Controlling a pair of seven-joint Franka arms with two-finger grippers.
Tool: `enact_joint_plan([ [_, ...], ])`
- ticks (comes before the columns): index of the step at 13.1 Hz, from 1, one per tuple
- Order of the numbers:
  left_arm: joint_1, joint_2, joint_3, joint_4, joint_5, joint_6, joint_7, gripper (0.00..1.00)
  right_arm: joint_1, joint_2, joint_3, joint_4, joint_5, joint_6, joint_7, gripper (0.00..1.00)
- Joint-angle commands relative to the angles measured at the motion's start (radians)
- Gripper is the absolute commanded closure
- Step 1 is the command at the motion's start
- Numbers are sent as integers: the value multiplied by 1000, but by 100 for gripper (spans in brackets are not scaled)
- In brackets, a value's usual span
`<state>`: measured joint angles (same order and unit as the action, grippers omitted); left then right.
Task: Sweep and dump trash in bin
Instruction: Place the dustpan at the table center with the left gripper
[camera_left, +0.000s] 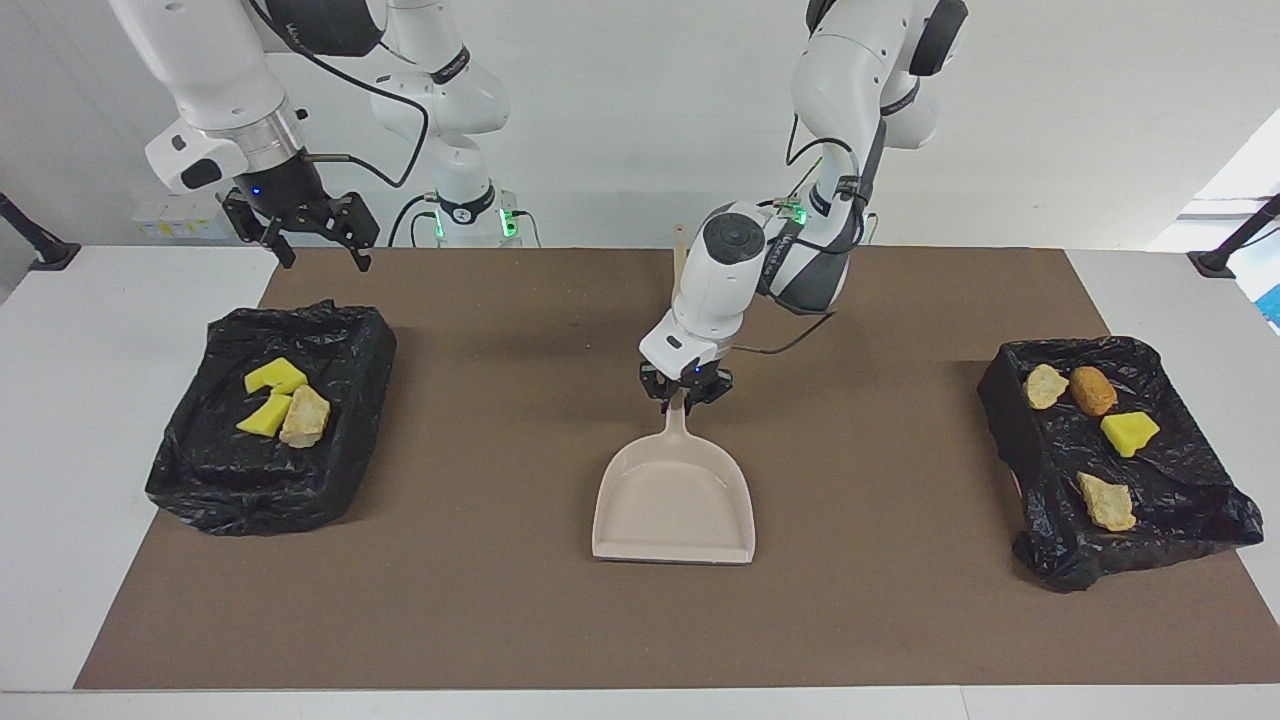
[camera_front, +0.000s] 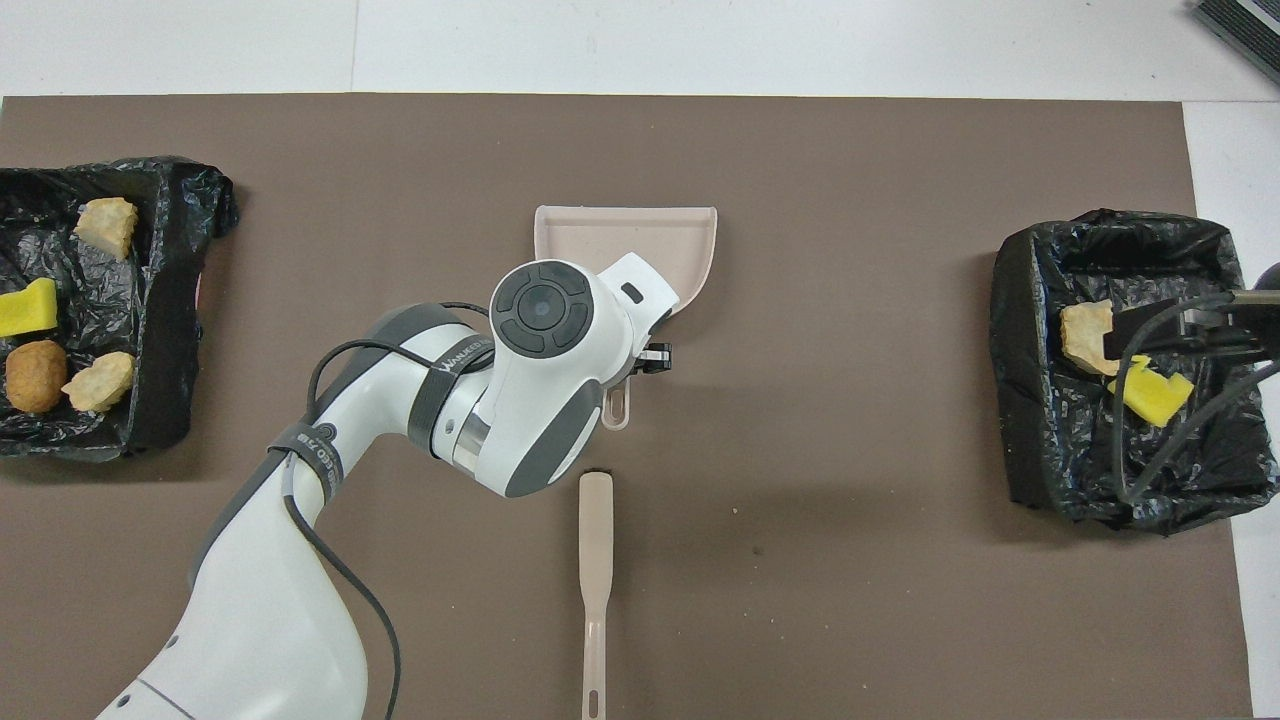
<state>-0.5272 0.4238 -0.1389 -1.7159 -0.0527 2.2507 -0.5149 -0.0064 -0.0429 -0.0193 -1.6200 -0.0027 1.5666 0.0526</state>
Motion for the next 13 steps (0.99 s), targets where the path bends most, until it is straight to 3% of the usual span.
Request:
enact_joint_plan([
  [1, -13, -4, 19, -8, -13, 0, 10, 82, -9, -21, 6, -23, 16, 4, 4, 0],
  [3, -14, -5, 19, -5, -13, -34, 7, 69, -9, -21, 4, -23, 16, 4, 4, 0],
  [5, -11, -10, 19, 2, -13, -51, 10, 18, -9, -21, 6, -23, 16, 4, 4, 0],
  [6, -5, -19, 21, 2, -12, -49, 13, 0, -9, -21, 6, -23, 16, 4, 4, 0],
  [9, 16, -69, 38, -1, -9, -94, 13, 0, -9, -21, 4, -23, 16, 4, 4, 0],
  [11, 62, -126, 45, -7, 10, -195, 15, 0, -9, -21, 6, -23, 16, 4, 4, 0],
  [13, 111, -180, 47, -17, 92, -258, 16, 0, -9, -21, 6, -23, 16, 4, 4, 0],
])
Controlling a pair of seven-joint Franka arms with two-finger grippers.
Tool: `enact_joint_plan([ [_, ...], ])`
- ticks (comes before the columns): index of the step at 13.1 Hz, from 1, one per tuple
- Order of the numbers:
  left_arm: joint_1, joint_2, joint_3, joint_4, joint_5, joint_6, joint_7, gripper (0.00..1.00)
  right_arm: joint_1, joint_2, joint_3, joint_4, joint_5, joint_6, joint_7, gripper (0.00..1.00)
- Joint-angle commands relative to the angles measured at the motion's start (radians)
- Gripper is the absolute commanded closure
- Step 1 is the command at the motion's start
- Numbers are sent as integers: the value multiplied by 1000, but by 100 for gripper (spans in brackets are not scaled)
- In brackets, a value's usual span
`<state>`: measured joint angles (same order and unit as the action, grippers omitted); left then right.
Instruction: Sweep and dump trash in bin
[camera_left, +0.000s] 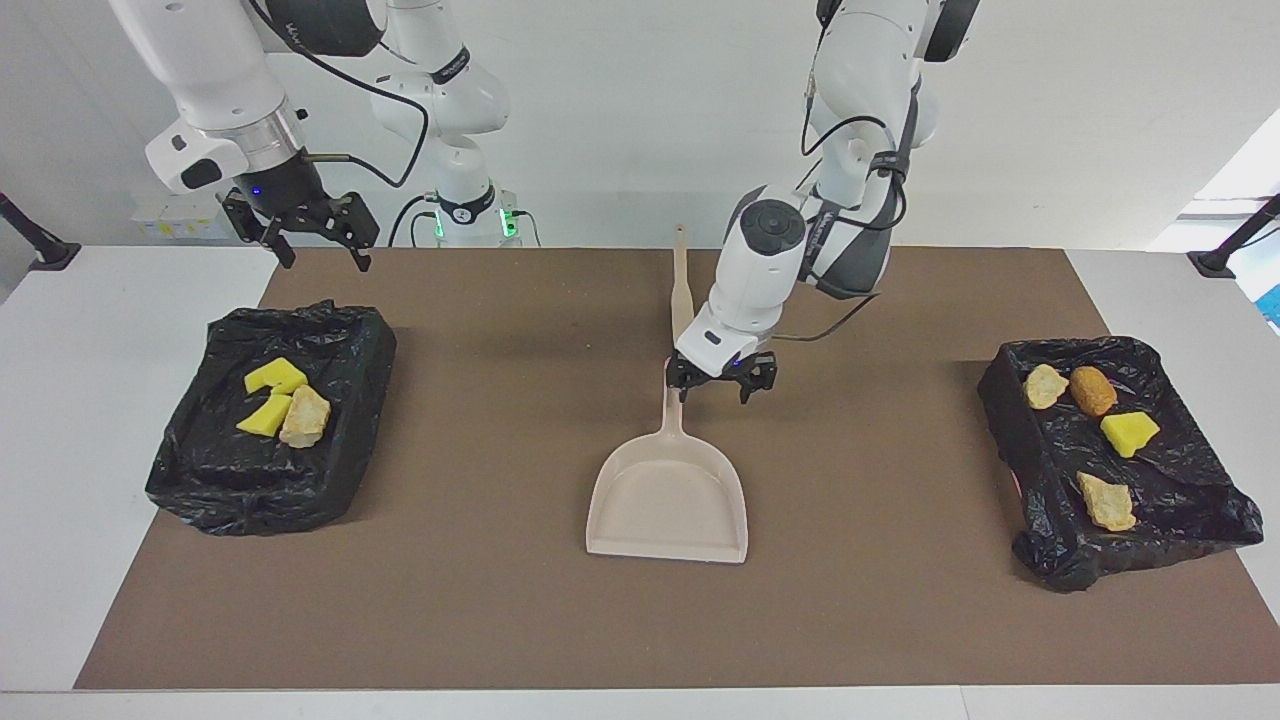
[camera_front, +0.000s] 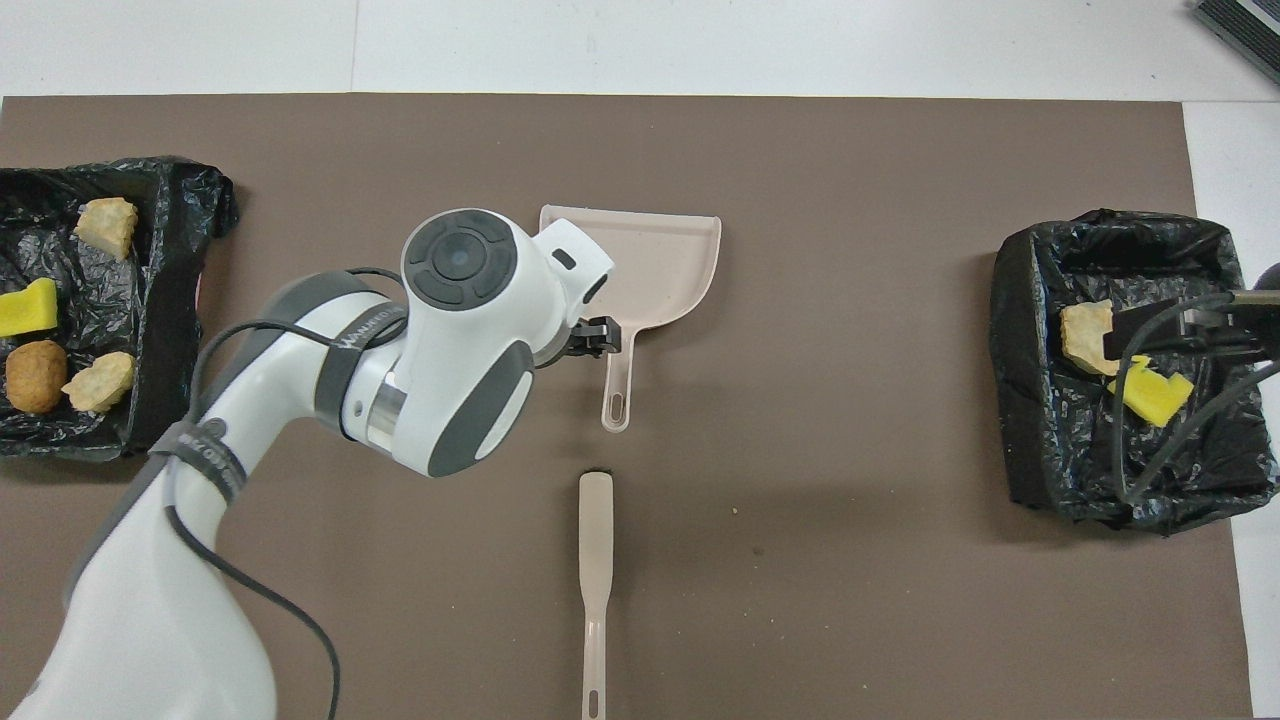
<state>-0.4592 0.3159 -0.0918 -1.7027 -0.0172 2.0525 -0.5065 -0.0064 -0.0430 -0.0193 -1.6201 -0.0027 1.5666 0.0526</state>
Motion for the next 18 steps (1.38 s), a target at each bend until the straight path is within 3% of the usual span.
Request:
enact_joint_plan([
  [1, 72, -101, 0, -40, 71, -78, 11, 0, -9, -21, 6, -23, 16, 4, 4, 0],
  [4, 183, -236, 0, -86, 71, -150, 229, 0, -9, -21, 6, -23, 16, 4, 4, 0],
  [8, 290, -334, 3, -54, 69, -238, 403, 0, -9, -21, 4, -23, 16, 4, 4, 0],
  [10, 327, -351, 10, 15, 59, -326, 488, 0, -9, -21, 4, -23, 16, 4, 4, 0],
  [13, 379, -333, 12, 197, 11, -500, 523, 0, -9, -21, 6, -23, 16, 4, 4, 0],
  [18, 418, -360, 4, 192, -20, -558, 536, 0, -9, -21, 6, -23, 16, 4, 4, 0],
])
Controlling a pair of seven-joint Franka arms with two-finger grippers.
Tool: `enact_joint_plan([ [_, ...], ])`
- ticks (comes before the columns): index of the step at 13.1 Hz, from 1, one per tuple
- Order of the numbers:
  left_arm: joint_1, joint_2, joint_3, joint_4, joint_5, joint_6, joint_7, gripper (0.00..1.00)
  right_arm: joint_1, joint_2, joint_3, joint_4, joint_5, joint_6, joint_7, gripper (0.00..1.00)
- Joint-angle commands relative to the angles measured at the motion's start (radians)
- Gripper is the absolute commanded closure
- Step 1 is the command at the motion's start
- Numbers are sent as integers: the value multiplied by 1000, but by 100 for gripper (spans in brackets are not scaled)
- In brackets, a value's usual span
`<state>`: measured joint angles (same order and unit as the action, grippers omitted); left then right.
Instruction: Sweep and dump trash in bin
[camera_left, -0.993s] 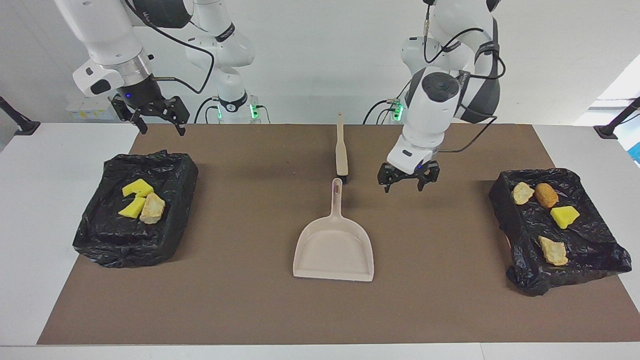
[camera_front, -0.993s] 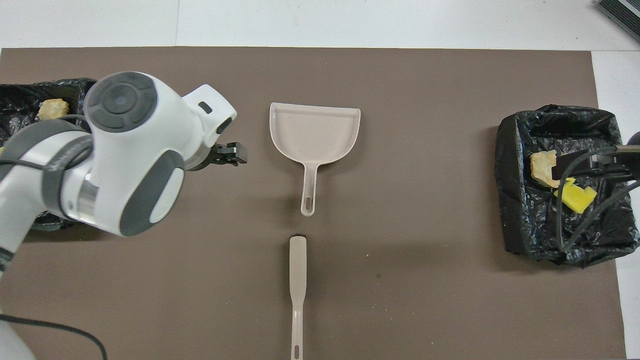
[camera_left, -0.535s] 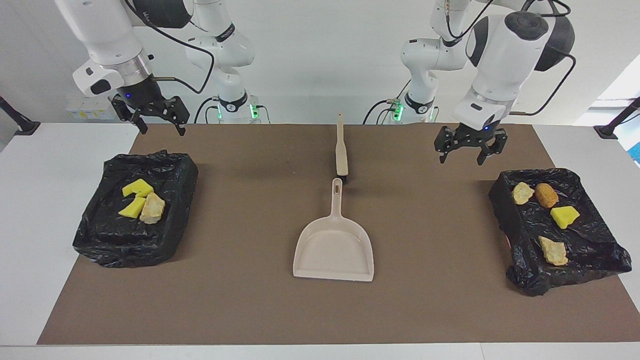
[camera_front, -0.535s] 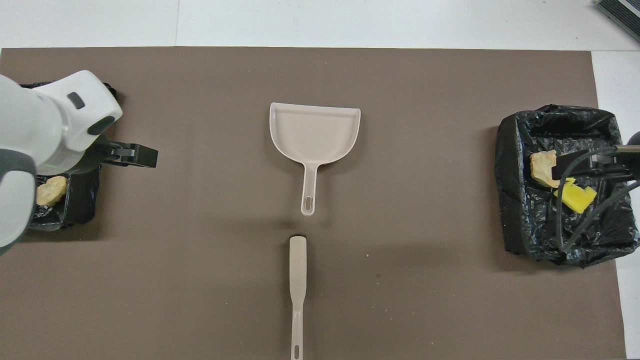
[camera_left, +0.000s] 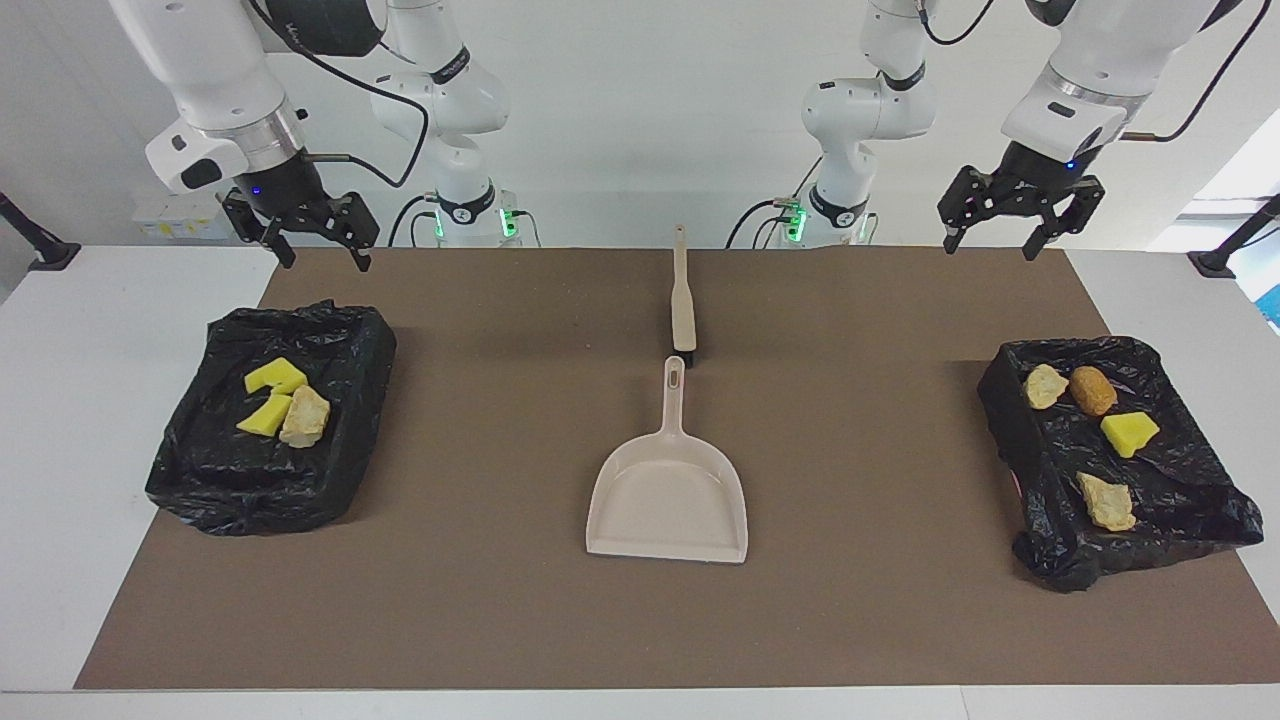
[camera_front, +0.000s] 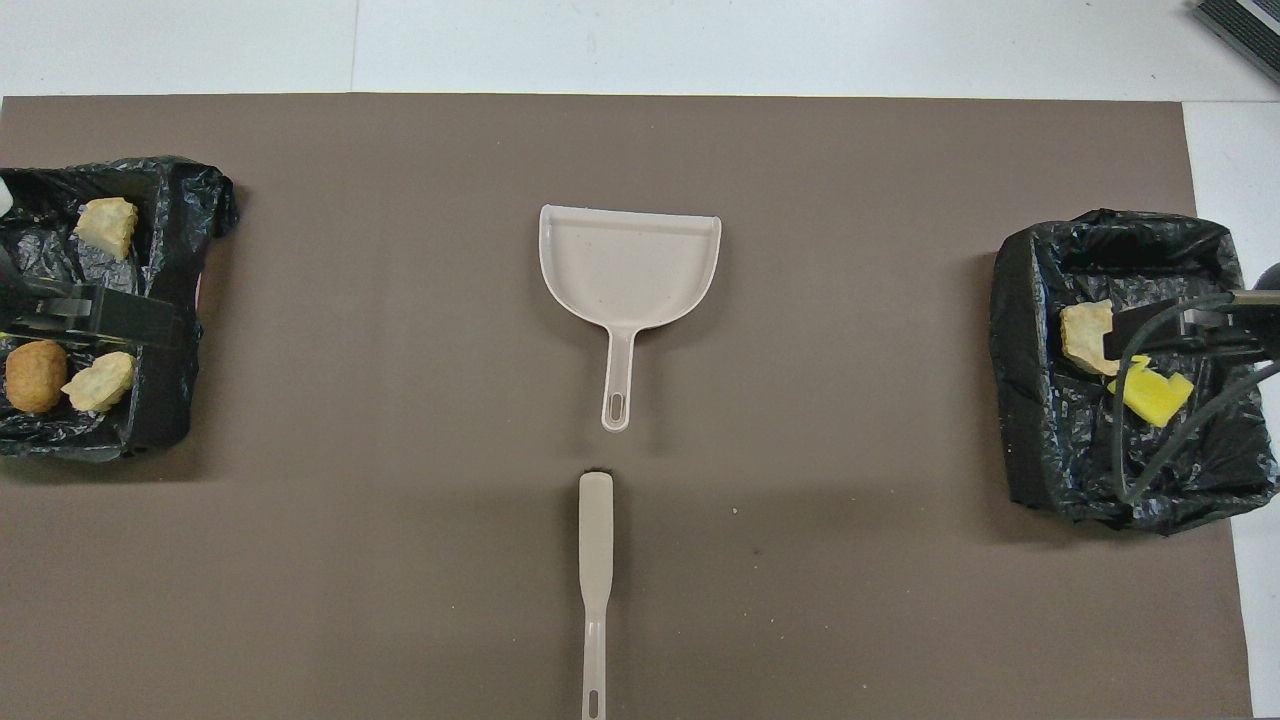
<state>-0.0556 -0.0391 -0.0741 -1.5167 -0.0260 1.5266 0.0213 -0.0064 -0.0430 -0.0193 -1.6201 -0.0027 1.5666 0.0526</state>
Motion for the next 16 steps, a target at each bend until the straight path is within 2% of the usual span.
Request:
enact_joint_plan([
  [1, 14, -11, -13, -5, -11, -43, 9, 0, -9, -21, 6, -23, 16, 4, 4, 0],
  [16, 16, -19, -10, -16, 18, -43, 3, 0, -9, -21, 6, -23, 16, 4, 4, 0],
])
